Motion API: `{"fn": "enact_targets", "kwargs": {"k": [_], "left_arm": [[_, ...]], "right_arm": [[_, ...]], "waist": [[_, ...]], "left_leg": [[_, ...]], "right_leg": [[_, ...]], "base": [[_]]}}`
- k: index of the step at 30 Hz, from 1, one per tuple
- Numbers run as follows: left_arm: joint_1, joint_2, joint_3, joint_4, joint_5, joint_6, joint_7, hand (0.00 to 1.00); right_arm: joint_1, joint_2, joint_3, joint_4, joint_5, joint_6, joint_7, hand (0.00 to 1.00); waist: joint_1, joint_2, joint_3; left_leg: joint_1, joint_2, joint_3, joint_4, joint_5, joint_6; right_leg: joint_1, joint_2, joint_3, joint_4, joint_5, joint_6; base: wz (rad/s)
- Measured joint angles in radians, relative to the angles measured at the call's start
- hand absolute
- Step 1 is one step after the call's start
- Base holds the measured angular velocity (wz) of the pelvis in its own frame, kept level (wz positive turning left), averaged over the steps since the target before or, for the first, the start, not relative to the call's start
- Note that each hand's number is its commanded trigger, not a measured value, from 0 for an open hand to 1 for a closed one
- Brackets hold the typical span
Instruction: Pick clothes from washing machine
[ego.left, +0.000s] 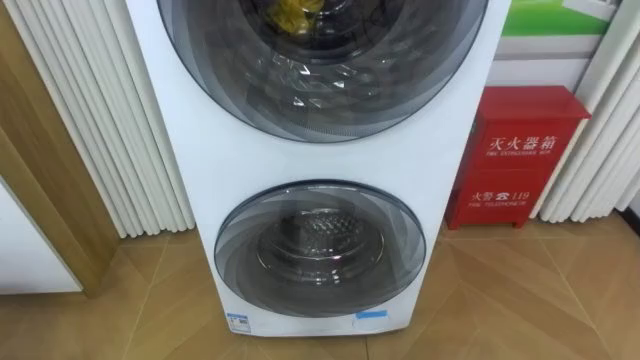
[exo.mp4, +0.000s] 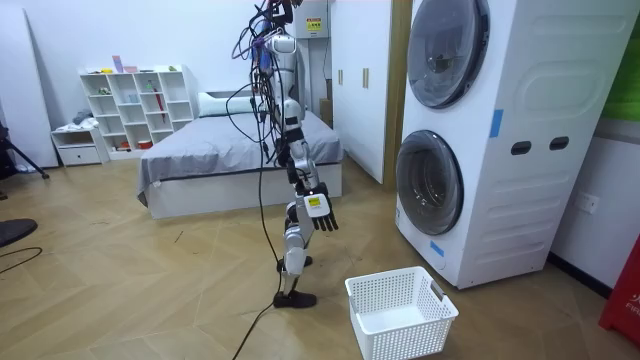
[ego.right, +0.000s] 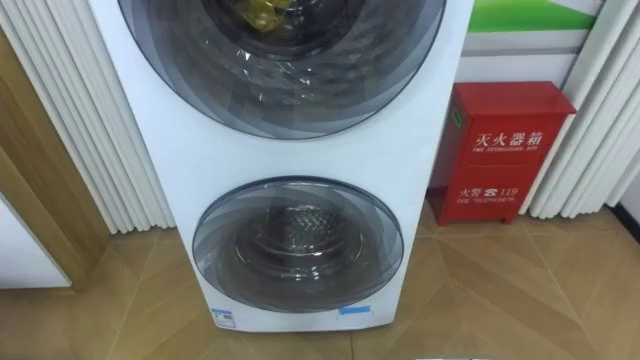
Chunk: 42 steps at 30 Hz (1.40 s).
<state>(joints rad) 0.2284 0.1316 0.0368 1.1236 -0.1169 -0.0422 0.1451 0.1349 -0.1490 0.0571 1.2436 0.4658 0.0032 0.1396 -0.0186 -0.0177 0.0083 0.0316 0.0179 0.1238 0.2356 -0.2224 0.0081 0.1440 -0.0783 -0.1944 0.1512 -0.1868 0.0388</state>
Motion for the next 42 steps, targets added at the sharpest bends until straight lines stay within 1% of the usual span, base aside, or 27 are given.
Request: {"fn": "enact_targets", "kwargs": {"k": [10, 14, 17, 19, 20, 23, 24, 25, 27, 28, 29, 30, 31, 33, 34, 35, 37, 39, 41, 42], "left_arm": [[-0.002, -0.001, 0.001, 0.002, 0.002, 0.000, -0.001, 0.00], [-0.003, -0.002, 0.001, 0.009, 0.001, 0.000, -0.010, 0.00], [0.001, -0.002, 0.000, 0.008, 0.001, 0.000, -0.015, 0.00], [0.001, -0.002, 0.000, -0.003, 0.001, 0.001, -0.024, 0.00], [0.001, -0.002, 0.001, -0.006, 0.001, 0.001, -0.027, 0.00], [-0.002, -0.001, 0.008, -0.004, 0.002, 0.000, -0.030, 0.00], [-0.001, -0.002, 0.029, -0.003, 0.002, 0.000, -0.032, 0.00], [-0.001, -0.001, 0.039, -0.003, 0.003, 0.000, -0.033, 0.00], [-0.006, 0.012, 0.043, -0.010, 0.004, -0.002, -0.041, 0.00], [-0.005, 0.020, 0.043, -0.008, 0.013, -0.002, -0.041, 0.00], [-0.007, 0.024, 0.044, -0.007, 0.024, -0.001, -0.041, 0.00], [-0.005, 0.029, 0.053, -0.013, 0.043, 0.002, -0.043, 0.00], [-0.004, 0.030, 0.065, -0.017, 0.048, 0.003, -0.045, 0.00], [-0.001, 0.039, 0.083, -0.026, 0.071, 0.017, -0.050, 0.00], [0.000, 0.041, 0.084, -0.026, 0.081, 0.021, -0.050, 0.00], [0.003, 0.042, 0.087, -0.027, 0.090, 0.032, -0.050, 0.00], [0.000, 0.041, 0.092, -0.027, 0.091, 0.054, -0.052, 0.00], [0.001, 0.042, 0.119, -0.033, 0.107, 0.068, -0.054, 0.00], [0.016, 0.042, 0.138, -0.046, 0.113, 0.070, -0.054, 0.00], [0.023, 0.044, 0.143, -0.048, 0.113, 0.074, -0.054, 0.00]], "right_arm": [[0.001, 0.000, -0.003, 0.002, -0.002, -0.001, 0.006, 0.00], [-0.003, 0.000, -0.004, 0.008, 0.001, -0.001, 0.005, 0.00], [-0.016, 0.000, -0.007, 0.010, 0.001, 0.001, 0.003, 0.00], [-0.036, -0.004, -0.013, -0.002, -0.002, 0.025, -0.016, 0.00], [-0.042, -0.006, -0.014, -0.009, -0.003, 0.028, -0.024, 0.00], [-0.057, -0.015, -0.055, -0.137, -0.017, 0.052, -0.065, 0.00], [-0.097, -0.020, -0.094, -0.160, -0.019, 0.051, -0.072, 0.00], [-0.124, -0.026, -0.111, -0.161, -0.019, 0.050, -0.075, 0.00], [-0.221, -0.059, -0.160, -0.178, -0.015, 0.043, -0.095, 0.00], [-0.257, -0.078, -0.170, -0.211, -0.007, 0.038, -0.110, 0.00], [-0.275, -0.089, -0.171, -0.218, 0.001, 0.034, -0.116, 0.00], [-0.299, -0.104, -0.189, -0.252, -0.001, 0.032, -0.131, 0.00], [-0.307, -0.110, -0.199, -0.274, 0.000, 0.032, -0.137, 0.00], [-0.339, -0.142, -0.209, -0.321, 0.000, 0.029, -0.148, 0.00], [-0.353, -0.149, -0.210, -0.323, 0.001, 0.031, -0.151, 0.00], [-0.381, -0.164, -0.219, -0.323, 0.001, 0.032, -0.160, 0.00], [-0.441, -0.187, -0.241, -0.323, 0.004, 0.033, -0.181, 0.00], [-0.472, -0.208, -0.241, -0.323, 0.013, 0.033, -0.181, 0.00], [-0.510, -0.219, -0.241, -0.323, 0.044, 0.033, -0.182, 0.00], [-0.530, -0.227, -0.241, -0.324, 0.058, 0.033, -0.183, 0.00]], "waist": [[-0.001, 0.002, 0.0003], [-0.001, 0.005, -0.0008], [-0.001, 0.006, -0.0003], [-0.001, 0.007, -0.0023], [-0.001, 0.002, -0.0015], [-0.001, -0.001, -0.0012], [-0.003, -0.004, 0.0006], [-0.004, -0.006, 0.0012], [-0.002, -0.016, 0.0049], [-0.001, -0.022, 0.0075], [0.000, -0.025, 0.0071], [0.003, -0.032, 0.0024], [0.008, -0.033, 0.0002], [0.032, -0.053, -0.0025], [0.037, -0.057, -0.0022], [0.042, -0.063, -0.0041], [0.052, -0.065, -0.0048], [0.057, -0.067, -0.0038], [0.059, -0.063, -0.0028], [0.060, -0.062, -0.0035]], "left_leg": [[0.003, 0.000, 0.001, 0.000, 0.000, 0.000], [0.005, 0.000, 0.000, 0.001, 0.000, 0.000], [0.010, 0.000, -0.003, 0.000, 0.000, 0.000], [0.008, 0.000, -0.005, 0.003, 0.000, 0.000], [0.008, 0.000, -0.006, 0.004, 0.000, 0.000], [0.007, 0.000, -0.006, 0.005, 0.001, -0.001], [0.007, 0.000, -0.005, 0.008, 0.001, -0.001], [0.007, 0.000, -0.006, 0.010, 0.001, -0.001], [0.000, -0.001, -0.011, 0.020, 0.000, 0.000], [-0.005, -0.003, -0.021, 0.023, 0.001, 0.001], [-0.006, -0.004, -0.023, 0.023, 0.001, 0.001], [-0.006, -0.005, -0.026, 0.022, 0.001, 0.001], [-0.006, -0.005, -0.029, 0.022, 0.001, 0.001], [-0.004, -0.007, -0.036, 0.027, 0.002, 0.001], [-0.008, -0.007, -0.041, 0.033, 0.002, 0.001], [-0.016, -0.009, -0.047, 0.040, 0.002, 0.001], [-0.017, -0.014, -0.049, 0.040, 0.002, 0.002], [-0.019, -0.015, -0.054, 0.039, 0.002, 0.002], [-0.020, -0.014, -0.057, 0.039, 0.002, 0.002], [-0.022, -0.015, -0.059, 0.038, 0.002, 0.002]], "right_leg": [[0.004, 0.000, -0.001, 0.000, 0.000, 0.000], [0.006, 0.000, -0.001, 0.000, 0.000, 0.000], [0.013, 0.000, -0.004, 0.000, 0.000, 0.000], [0.013, 0.000, -0.010, 0.000, 0.000, 0.000], [0.013, 0.000, -0.010, 0.000, 0.000, 0.000], [0.012, 0.000, -0.010, 0.003, 0.000, 0.000], [0.013, 0.000, -0.011, 0.002, 0.000, 0.000], [0.014, 0.000, -0.012, 0.002, 0.000, 0.000], [0.014, -0.001, -0.018, 0.004, 0.000, 0.000], [0.014, -0.002, -0.029, 0.004, 0.000, 0.000], [0.014, -0.003, -0.031, 0.004, 0.000, 0.000], [0.014, -0.003, -0.034, 0.003, 0.000, 0.000], [0.015, -0.003, -0.035, 0.003, 0.000, 0.000], [0.015, -0.003, -0.037, 0.003, 0.000, 0.000], [0.015, -0.003, -0.041, 0.004, 0.000, 0.000], [0.014, -0.006, -0.056, 0.007, 0.000, 0.000], [0.013, -0.009, -0.057, 0.006, 0.000, 0.000], [0.013, -0.009, -0.059, 0.005, 0.000, 0.000], [0.014, -0.008, -0.057, 0.004, 0.000, 0.000], [0.013, -0.008, -0.062, 0.003, 0.000, 0.000]], "base": [[0.00], [0.00], [0.02], [0.02], [0.00], [0.00], [0.00], [0.00], [0.11], [0.16], [0.15], [0.08], [0.09], [0.10], [0.17], [0.18], [0.08], [0.06], [0.05], [0.04]]}}
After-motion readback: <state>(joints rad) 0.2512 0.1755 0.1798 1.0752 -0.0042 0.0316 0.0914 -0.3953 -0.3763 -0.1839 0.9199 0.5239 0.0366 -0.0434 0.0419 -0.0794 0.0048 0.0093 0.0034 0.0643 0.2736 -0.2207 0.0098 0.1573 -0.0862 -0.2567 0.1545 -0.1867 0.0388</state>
